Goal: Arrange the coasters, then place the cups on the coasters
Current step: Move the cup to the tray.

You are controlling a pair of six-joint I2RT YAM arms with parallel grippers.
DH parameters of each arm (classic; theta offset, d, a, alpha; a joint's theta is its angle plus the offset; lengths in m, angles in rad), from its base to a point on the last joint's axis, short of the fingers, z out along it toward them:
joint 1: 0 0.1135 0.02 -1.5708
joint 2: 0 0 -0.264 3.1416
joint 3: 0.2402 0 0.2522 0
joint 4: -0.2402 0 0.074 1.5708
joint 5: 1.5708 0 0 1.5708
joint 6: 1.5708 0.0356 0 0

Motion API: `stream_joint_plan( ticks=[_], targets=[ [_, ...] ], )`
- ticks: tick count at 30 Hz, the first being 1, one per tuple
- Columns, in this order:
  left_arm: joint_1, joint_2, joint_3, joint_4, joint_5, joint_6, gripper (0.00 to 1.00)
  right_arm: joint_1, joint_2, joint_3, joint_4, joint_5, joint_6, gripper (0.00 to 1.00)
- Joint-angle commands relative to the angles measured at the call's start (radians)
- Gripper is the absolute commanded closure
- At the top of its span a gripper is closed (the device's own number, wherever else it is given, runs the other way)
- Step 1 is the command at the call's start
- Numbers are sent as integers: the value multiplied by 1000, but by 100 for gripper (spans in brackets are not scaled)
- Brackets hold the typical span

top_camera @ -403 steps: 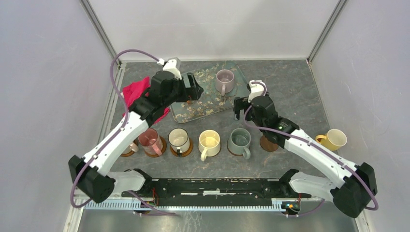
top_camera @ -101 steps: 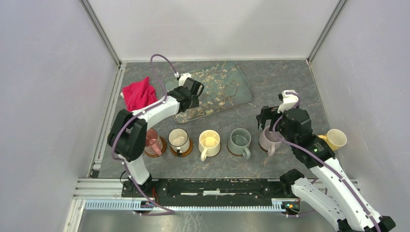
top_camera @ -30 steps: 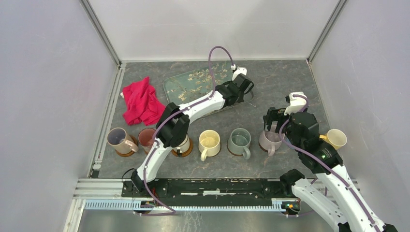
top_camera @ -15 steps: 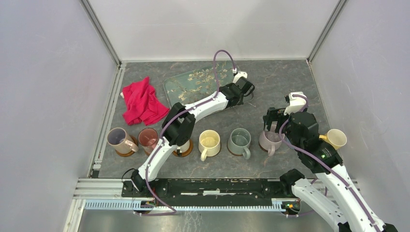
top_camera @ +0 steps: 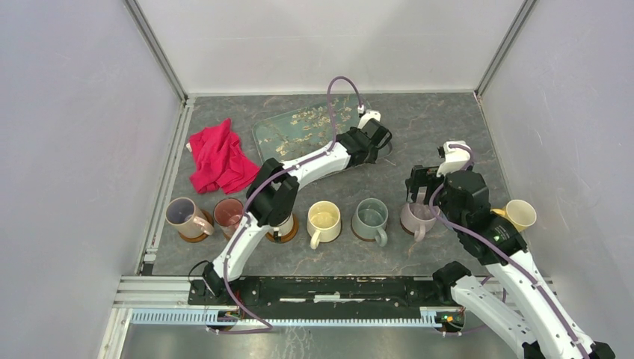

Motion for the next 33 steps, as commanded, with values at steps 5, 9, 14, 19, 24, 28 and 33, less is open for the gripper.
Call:
stream_joint_plan(
  ticks=[5, 9, 14, 19, 24, 28, 33],
  targets=[
    [26, -324, -172, 35, -31, 2, 29, 0, 58, 2, 106, 5, 28, 2],
    [69, -494, -350, 42, 11, -41, 21, 0, 124, -8, 164, 4, 34, 2],
    [104, -747, -572, 65, 61, -55, 10, 0, 233, -16, 252, 6, 45, 2],
    [109, -985, -768, 64, 79, -25, 0, 1, 395, 10, 327, 13, 64, 3],
    [110, -1193, -920, 59, 104, 4, 0, 25, 575, 44, 430, 17, 104, 5],
    [110, -1311, -1020, 63, 100, 21, 0, 51, 731, 115, 479, 46, 131, 5],
    [110, -1399, -1094, 59, 75, 34, 0, 60, 902, 200, 528, 77, 174, 6]
  ],
)
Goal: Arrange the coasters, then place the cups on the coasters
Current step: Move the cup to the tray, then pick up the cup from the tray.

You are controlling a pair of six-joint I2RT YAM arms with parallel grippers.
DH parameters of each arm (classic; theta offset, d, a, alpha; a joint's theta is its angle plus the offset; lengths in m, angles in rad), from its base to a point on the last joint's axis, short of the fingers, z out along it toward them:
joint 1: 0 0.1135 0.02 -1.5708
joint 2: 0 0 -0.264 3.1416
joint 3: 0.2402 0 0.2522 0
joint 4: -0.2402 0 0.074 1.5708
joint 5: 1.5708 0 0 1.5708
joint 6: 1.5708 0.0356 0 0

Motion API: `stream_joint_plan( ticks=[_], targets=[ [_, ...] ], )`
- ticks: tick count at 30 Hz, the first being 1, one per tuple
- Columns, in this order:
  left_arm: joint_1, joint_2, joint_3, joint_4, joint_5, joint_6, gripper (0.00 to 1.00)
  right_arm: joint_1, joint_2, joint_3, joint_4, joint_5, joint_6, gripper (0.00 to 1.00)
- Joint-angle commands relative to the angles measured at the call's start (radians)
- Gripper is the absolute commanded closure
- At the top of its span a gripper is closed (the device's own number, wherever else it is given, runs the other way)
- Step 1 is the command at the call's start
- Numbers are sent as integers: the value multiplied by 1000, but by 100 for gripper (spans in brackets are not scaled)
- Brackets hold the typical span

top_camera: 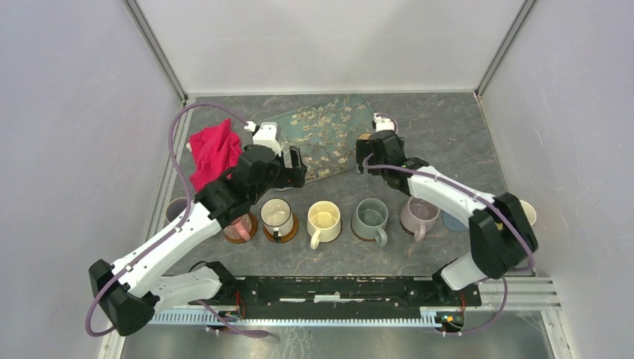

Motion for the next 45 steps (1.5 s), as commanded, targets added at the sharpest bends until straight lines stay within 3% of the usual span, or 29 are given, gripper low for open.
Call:
stream_joint_plan(
  ticks=[1, 10, 25, 45],
  targets=[
    [-3, -69, -55, 19, -15, 38, 0, 7, 102, 101, 114, 66, 58, 7],
    [-4, -151, -137, 56, -74, 73, 0, 7, 250, 188, 162, 119, 97, 14],
    [-3, -174, -176, 86, -80, 84, 0, 2, 382, 267, 159, 226, 136, 37],
    [-3, -155, -199, 103, -73, 84, 0, -31, 482, 312, 189, 199, 142, 55]
  ],
)
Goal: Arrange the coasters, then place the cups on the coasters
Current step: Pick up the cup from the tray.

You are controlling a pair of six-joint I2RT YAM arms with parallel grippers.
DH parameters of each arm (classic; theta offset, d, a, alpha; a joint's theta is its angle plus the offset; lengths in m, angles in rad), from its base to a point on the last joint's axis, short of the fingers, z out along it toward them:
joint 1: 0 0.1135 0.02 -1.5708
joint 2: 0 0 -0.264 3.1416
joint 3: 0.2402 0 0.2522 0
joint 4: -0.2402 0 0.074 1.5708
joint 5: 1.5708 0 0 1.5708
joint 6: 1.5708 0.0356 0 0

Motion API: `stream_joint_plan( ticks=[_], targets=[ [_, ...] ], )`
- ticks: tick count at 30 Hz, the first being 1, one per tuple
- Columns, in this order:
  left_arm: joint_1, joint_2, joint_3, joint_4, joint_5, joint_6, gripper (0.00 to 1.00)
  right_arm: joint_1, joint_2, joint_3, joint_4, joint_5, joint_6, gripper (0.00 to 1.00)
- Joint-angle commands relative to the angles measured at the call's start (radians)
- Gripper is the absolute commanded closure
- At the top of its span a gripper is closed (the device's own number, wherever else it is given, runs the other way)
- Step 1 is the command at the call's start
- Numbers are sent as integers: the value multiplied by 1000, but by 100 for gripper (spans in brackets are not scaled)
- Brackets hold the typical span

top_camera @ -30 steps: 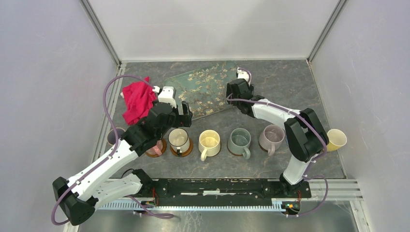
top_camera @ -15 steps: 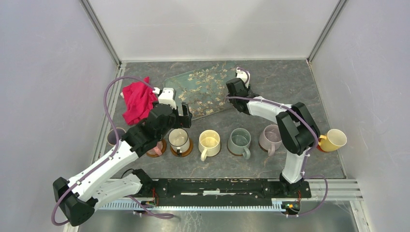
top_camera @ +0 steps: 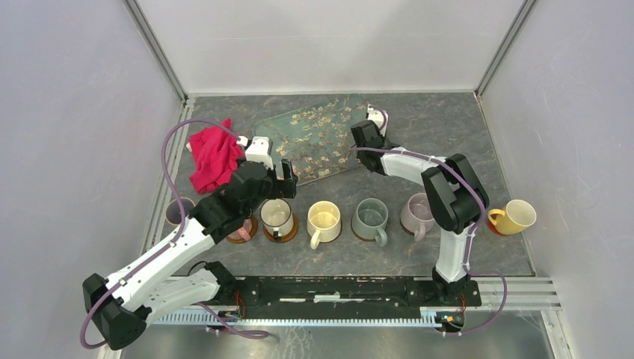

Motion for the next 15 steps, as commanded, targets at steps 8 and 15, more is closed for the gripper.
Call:
stream_joint_plan(
  ticks=[8, 15],
  targets=[
    [-3, 8, -5, 42, -13, 49, 0, -11, 31, 56, 47, -8, -21, 61],
    [-3, 12, -5, 44, -10, 49, 0, -17, 27, 59, 47, 0, -45, 76]
  ],
)
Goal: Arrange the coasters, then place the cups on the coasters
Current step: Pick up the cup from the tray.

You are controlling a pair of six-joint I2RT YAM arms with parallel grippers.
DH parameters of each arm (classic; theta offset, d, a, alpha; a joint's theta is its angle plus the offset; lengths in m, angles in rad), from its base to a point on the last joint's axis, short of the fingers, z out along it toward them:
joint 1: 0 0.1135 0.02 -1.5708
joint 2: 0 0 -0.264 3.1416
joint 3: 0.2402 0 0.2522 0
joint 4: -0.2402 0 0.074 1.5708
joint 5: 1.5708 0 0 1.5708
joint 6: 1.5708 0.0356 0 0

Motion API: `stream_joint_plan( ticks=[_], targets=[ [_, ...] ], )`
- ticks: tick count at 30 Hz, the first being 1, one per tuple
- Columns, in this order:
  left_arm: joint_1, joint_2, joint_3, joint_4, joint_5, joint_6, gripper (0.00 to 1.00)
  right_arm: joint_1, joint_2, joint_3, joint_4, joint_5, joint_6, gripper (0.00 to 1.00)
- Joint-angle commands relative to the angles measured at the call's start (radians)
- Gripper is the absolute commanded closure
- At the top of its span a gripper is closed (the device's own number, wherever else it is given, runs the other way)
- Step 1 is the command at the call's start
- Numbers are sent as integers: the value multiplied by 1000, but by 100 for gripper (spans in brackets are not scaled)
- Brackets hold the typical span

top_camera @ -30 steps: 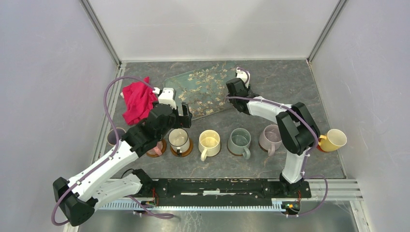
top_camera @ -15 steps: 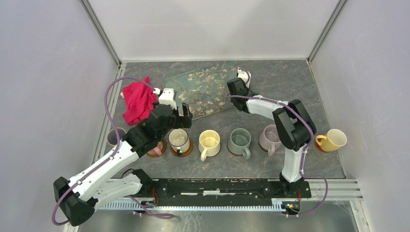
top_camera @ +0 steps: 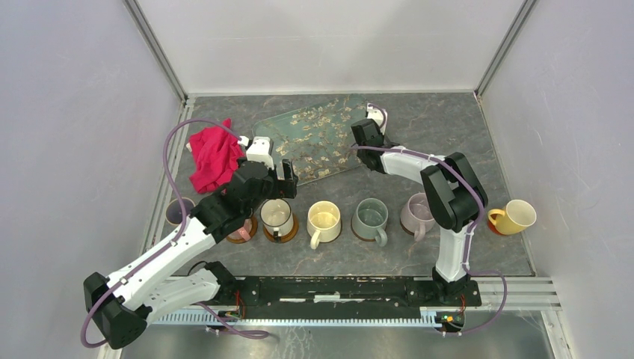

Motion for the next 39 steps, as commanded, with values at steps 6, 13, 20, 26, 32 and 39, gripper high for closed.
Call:
stream_joint_plan(
  ticks=[6, 13, 20, 26, 32, 39],
  targets=[
    [-3, 5, -6, 46, -10, 49, 0, -11, -28, 29, 33, 30, -56, 96],
    [-3, 8, -7, 48, -8, 47, 0, -15, -106, 3, 19, 51, -72, 100],
    [-3, 9, -9, 49, -11, 46, 0, -23, -223, -58, -23, 106, -48, 100],
    [-3, 15, -11, 51, -6, 44, 0, -32, -319, -108, -96, 170, 1, 100],
    [-3, 27, -12, 52, -3, 41, 0, -43, -420, -164, -180, 241, 63, 100],
    [-3, 42, -16, 53, 1, 37, 0, -74, -545, -257, -313, 356, 189, 100]
  ],
)
